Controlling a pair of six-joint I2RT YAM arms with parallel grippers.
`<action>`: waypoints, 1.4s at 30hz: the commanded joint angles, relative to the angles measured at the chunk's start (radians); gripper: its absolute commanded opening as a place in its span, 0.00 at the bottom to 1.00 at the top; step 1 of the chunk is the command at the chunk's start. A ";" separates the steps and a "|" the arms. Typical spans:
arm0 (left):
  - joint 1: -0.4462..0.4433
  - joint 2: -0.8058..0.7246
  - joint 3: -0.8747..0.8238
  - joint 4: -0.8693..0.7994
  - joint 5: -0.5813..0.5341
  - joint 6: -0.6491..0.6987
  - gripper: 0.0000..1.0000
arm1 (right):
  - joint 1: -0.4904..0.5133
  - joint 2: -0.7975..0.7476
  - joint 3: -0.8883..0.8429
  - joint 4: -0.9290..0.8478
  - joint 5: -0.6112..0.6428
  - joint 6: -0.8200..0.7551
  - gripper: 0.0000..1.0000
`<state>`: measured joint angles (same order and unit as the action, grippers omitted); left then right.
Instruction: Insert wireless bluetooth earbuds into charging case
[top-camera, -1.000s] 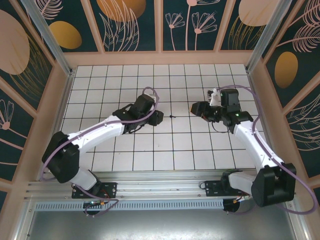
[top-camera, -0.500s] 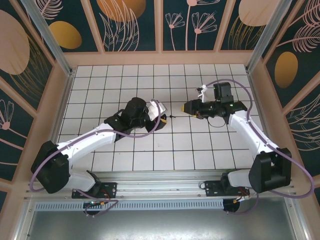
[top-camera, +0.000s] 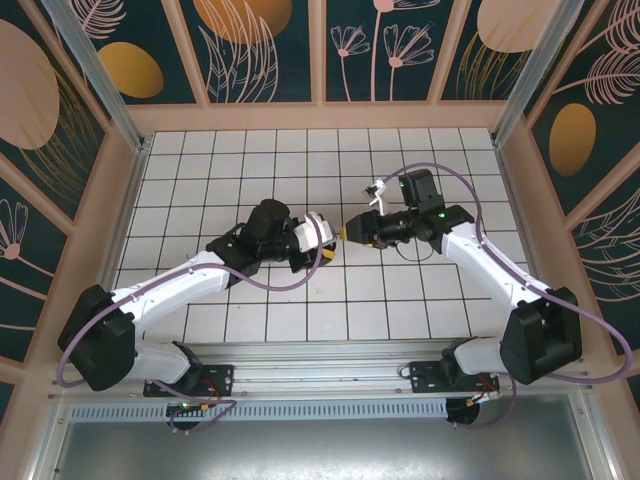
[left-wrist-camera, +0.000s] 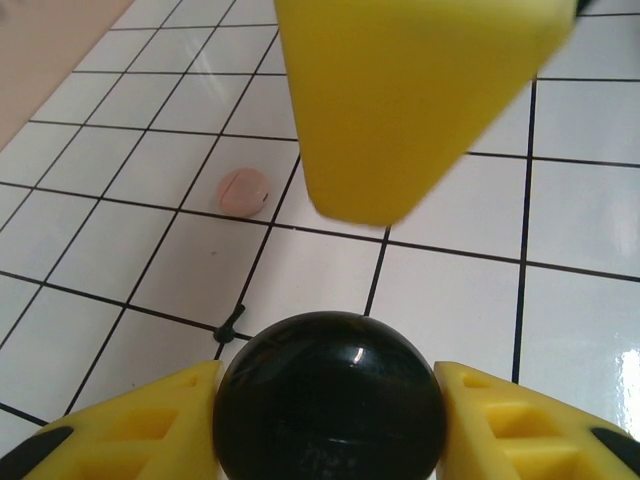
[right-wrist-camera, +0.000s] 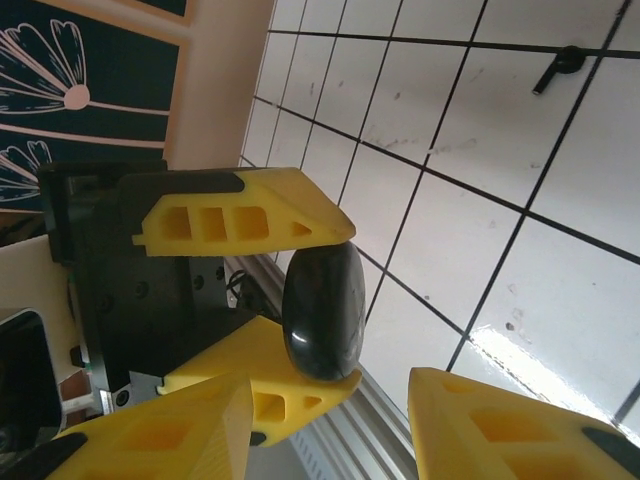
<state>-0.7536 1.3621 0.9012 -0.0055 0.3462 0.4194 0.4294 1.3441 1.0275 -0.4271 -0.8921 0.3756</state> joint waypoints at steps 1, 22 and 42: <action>0.002 -0.033 -0.006 0.042 0.031 0.014 0.28 | 0.028 0.026 0.017 0.033 -0.015 0.012 0.45; 0.001 -0.047 -0.001 0.075 0.038 -0.046 0.29 | 0.083 0.054 0.035 0.077 -0.022 0.016 0.28; 0.001 -0.077 0.155 -0.194 0.153 0.031 0.56 | 0.057 -0.086 0.081 -0.167 0.070 -0.555 0.15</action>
<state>-0.7517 1.3018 0.9970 -0.1040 0.4229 0.3996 0.5003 1.3212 1.0962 -0.5125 -0.8085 0.0345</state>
